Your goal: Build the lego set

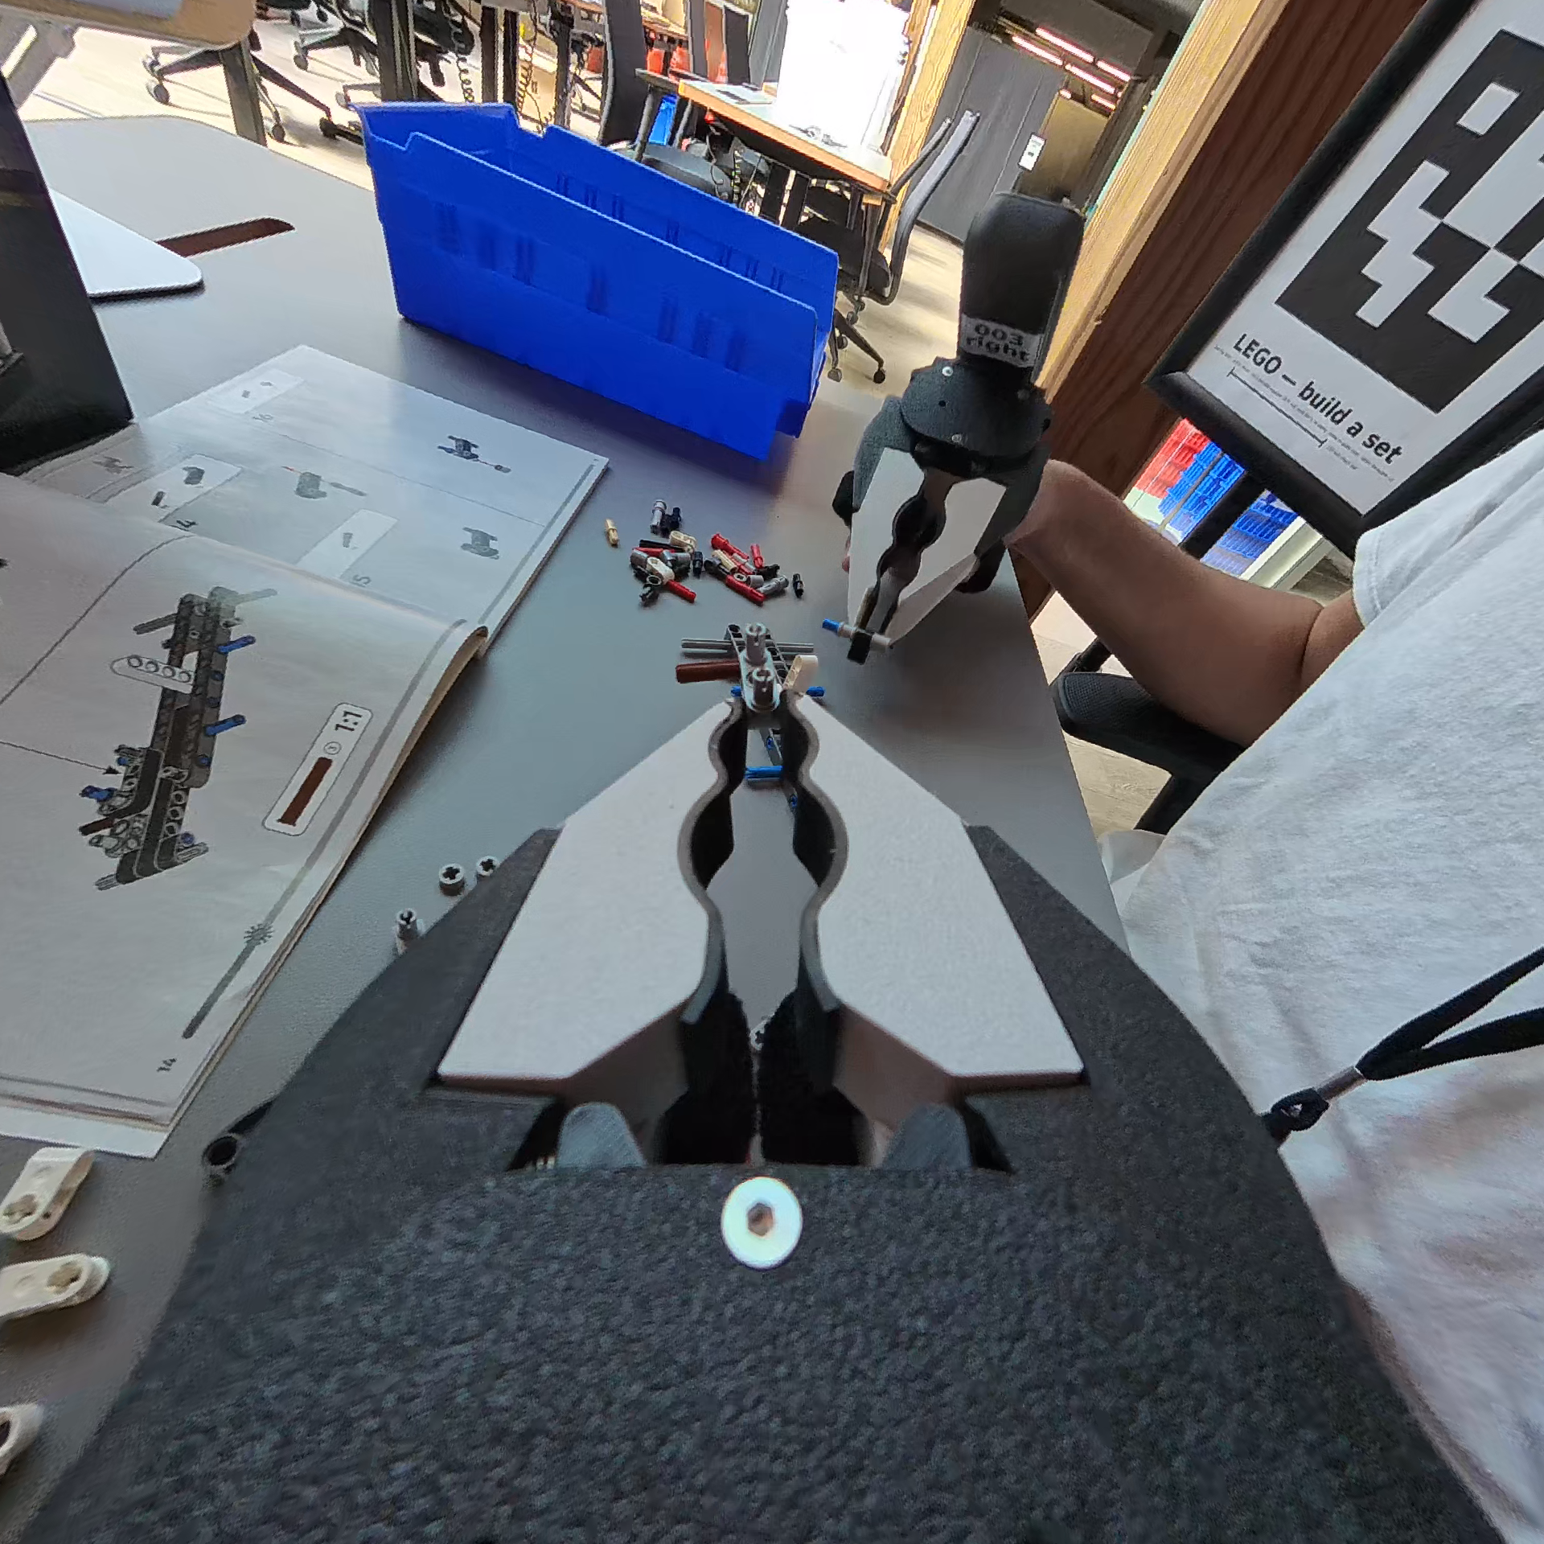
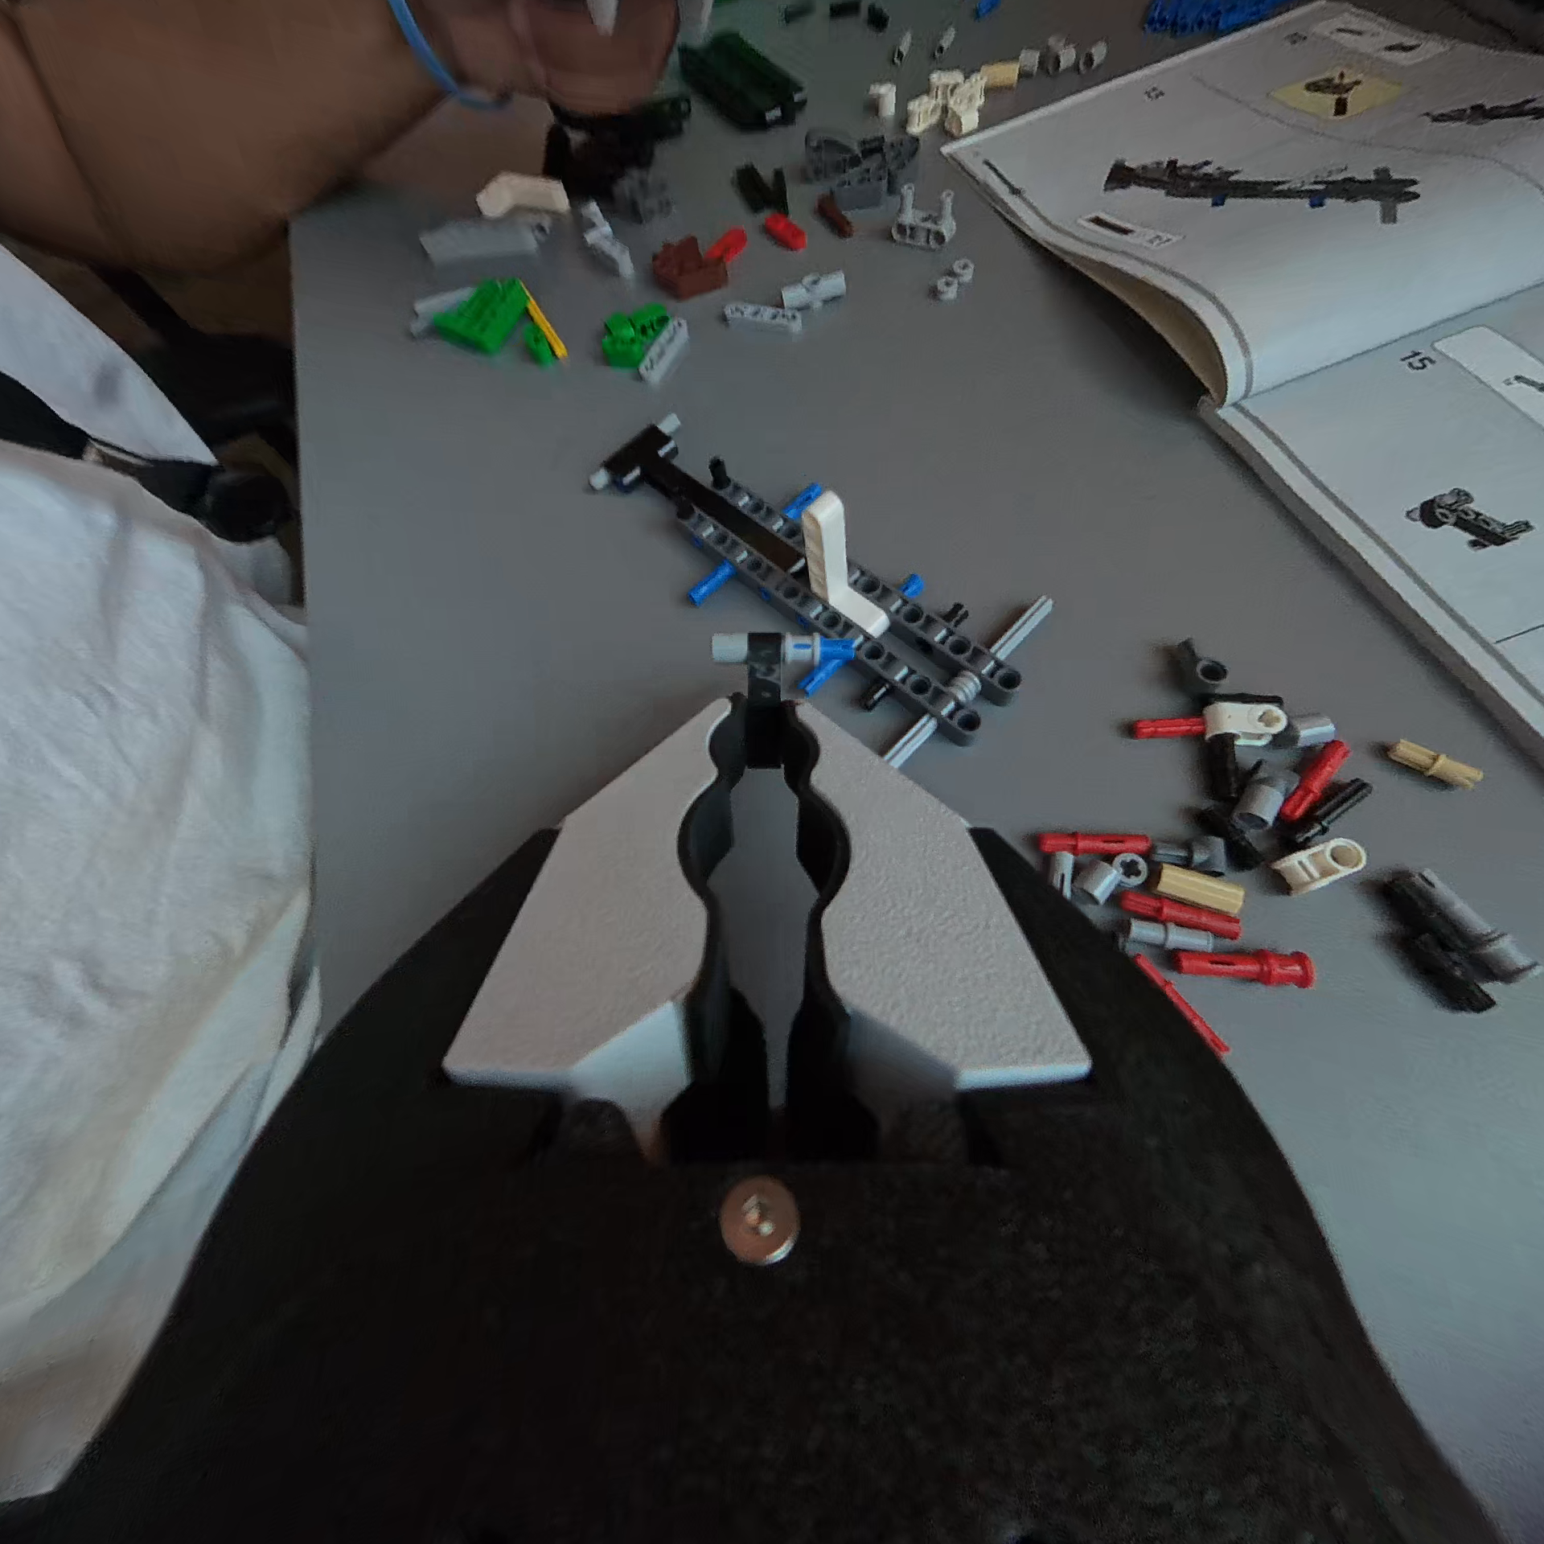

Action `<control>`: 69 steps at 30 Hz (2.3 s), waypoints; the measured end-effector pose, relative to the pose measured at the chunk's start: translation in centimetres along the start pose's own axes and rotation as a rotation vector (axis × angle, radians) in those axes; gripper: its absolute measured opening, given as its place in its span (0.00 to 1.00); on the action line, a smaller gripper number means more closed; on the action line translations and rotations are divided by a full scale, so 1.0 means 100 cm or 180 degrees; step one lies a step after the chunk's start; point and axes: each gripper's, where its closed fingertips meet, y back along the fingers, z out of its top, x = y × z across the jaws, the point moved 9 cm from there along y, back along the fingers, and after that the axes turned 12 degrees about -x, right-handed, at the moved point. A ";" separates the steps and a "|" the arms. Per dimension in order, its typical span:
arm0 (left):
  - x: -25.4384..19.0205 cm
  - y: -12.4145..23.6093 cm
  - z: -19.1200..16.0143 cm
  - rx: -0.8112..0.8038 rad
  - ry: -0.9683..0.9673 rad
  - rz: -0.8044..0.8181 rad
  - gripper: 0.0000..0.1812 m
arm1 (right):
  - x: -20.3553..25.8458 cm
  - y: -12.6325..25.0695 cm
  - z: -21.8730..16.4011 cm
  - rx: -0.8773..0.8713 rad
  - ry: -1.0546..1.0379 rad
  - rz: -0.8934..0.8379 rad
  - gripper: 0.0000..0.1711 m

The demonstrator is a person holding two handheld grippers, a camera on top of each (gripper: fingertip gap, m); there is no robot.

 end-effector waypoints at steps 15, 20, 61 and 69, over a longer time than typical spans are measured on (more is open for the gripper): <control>-0.037 -0.021 -0.014 0.0276 0.0024 -0.0823 0.03 | 0.001 -0.001 0.049 -0.0763 -0.1258 0.1085 0.02; -0.039 -0.022 -0.014 0.0295 0.0072 -0.0877 0.03 | 0.007 -0.016 0.050 -0.0732 -0.1341 0.1257 0.02; -0.037 -0.018 -0.009 0.0229 0.0151 -0.0819 0.03 | 0.041 -0.061 0.032 -0.1044 0.2828 -0.0956 0.02; -0.033 -0.018 -0.010 0.0234 0.0175 -0.0768 0.03 | 0.038 -0.059 0.032 -0.1061 0.2783 -0.0975 0.03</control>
